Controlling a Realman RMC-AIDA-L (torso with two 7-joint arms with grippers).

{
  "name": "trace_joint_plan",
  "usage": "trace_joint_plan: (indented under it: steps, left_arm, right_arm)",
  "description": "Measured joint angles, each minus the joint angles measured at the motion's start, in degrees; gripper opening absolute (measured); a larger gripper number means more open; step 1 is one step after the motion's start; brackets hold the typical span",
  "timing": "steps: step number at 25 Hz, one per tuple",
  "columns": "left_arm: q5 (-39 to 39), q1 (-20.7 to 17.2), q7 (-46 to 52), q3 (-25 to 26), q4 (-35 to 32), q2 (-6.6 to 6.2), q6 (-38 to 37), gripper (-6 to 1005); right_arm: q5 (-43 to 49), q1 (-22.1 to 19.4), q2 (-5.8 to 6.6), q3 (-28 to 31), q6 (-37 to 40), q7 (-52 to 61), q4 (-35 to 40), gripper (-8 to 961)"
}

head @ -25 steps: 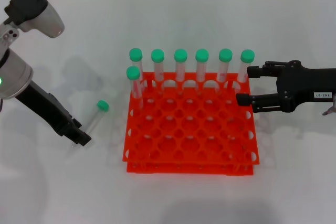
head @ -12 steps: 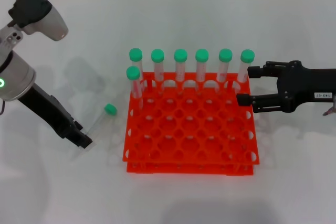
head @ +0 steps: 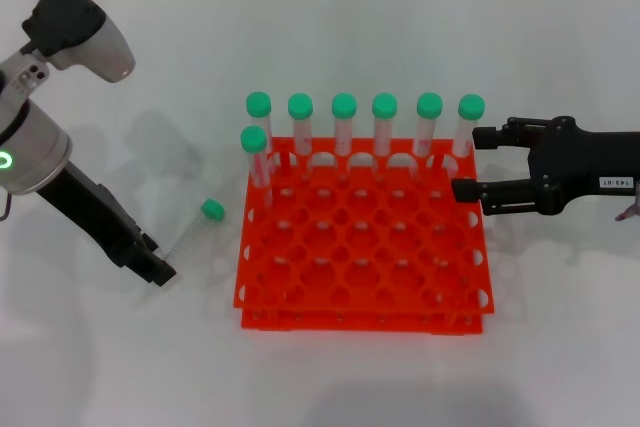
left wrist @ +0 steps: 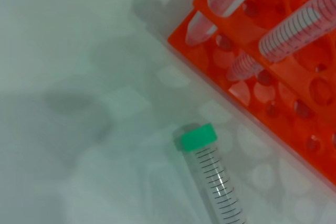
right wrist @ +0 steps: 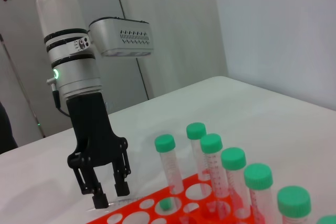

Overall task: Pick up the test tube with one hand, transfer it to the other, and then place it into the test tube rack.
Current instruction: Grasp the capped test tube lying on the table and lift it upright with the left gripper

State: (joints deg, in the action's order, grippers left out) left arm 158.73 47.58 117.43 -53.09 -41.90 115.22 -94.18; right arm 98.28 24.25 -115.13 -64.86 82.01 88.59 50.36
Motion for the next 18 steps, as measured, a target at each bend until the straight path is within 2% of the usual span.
trace_joint_plan:
  steps: [18]
  left_arm:
    - [-0.01, 0.49, 0.12, -0.27, 1.28, 0.10, 0.07, 431]
  right_arm:
    - [-0.02, -0.19, 0.00, 0.05, -0.36, -0.08, 0.00, 830]
